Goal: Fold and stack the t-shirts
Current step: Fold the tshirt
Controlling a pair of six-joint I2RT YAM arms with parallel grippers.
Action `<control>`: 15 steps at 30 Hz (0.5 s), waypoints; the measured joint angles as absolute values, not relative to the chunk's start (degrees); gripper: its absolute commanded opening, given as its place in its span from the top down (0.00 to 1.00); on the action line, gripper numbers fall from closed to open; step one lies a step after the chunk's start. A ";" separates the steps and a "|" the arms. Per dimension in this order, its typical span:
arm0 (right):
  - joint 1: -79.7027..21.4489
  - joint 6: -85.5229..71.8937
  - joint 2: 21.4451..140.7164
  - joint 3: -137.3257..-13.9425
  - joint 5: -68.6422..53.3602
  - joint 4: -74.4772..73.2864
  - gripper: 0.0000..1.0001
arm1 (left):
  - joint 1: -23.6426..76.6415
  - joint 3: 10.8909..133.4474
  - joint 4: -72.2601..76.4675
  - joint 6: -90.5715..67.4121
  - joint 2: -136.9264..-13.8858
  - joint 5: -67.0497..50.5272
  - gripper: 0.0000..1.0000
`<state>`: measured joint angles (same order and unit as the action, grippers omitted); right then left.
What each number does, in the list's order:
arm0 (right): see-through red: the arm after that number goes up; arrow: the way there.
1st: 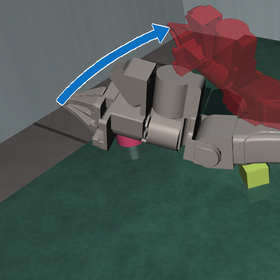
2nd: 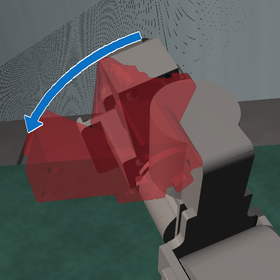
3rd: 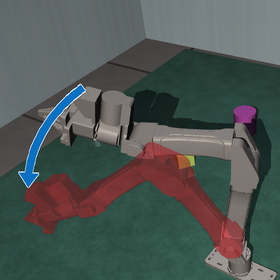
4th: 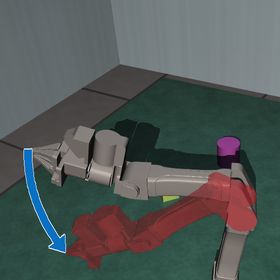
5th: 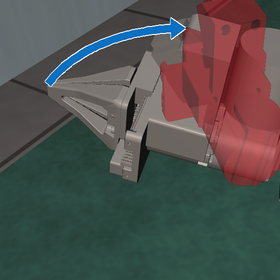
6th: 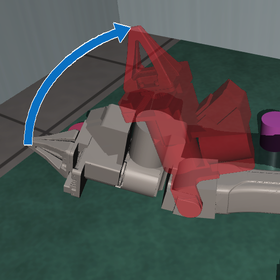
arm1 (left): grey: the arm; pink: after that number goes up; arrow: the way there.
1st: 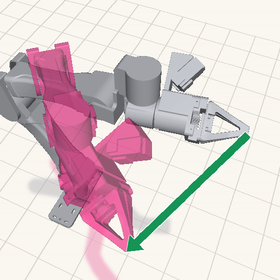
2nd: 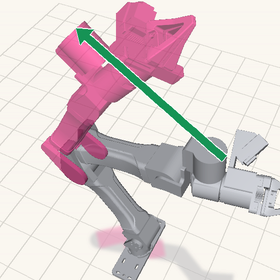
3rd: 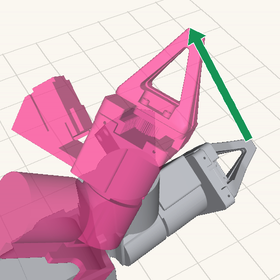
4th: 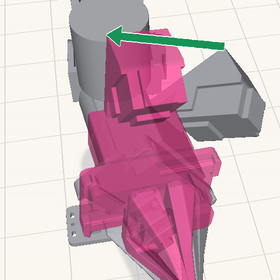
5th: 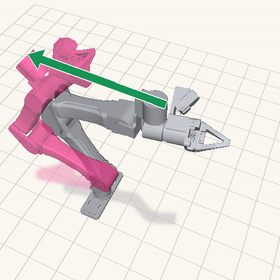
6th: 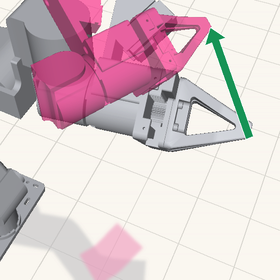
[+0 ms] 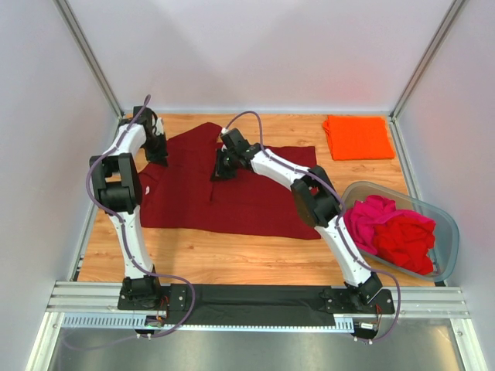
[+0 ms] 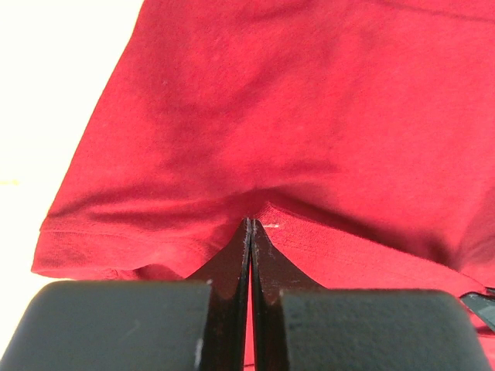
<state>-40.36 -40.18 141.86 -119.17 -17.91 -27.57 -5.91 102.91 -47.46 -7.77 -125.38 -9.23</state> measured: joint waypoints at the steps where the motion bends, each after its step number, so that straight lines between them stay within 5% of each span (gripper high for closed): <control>1: -40.32 -40.18 141.82 -119.17 -17.63 -27.55 1.00 | -5.74 103.13 -47.33 -7.79 -125.38 -9.21 1.00; 8: -40.05 -40.23 141.64 -116.99 -16.45 -26.04 0.96 | -5.48 104.01 -47.09 -7.79 -125.47 -8.93 1.00; 15: -38.24 -39.31 141.51 -120.20 -14.76 -31.83 0.78 | -5.26 113.49 -51.44 -9.45 -128.14 -1.67 0.67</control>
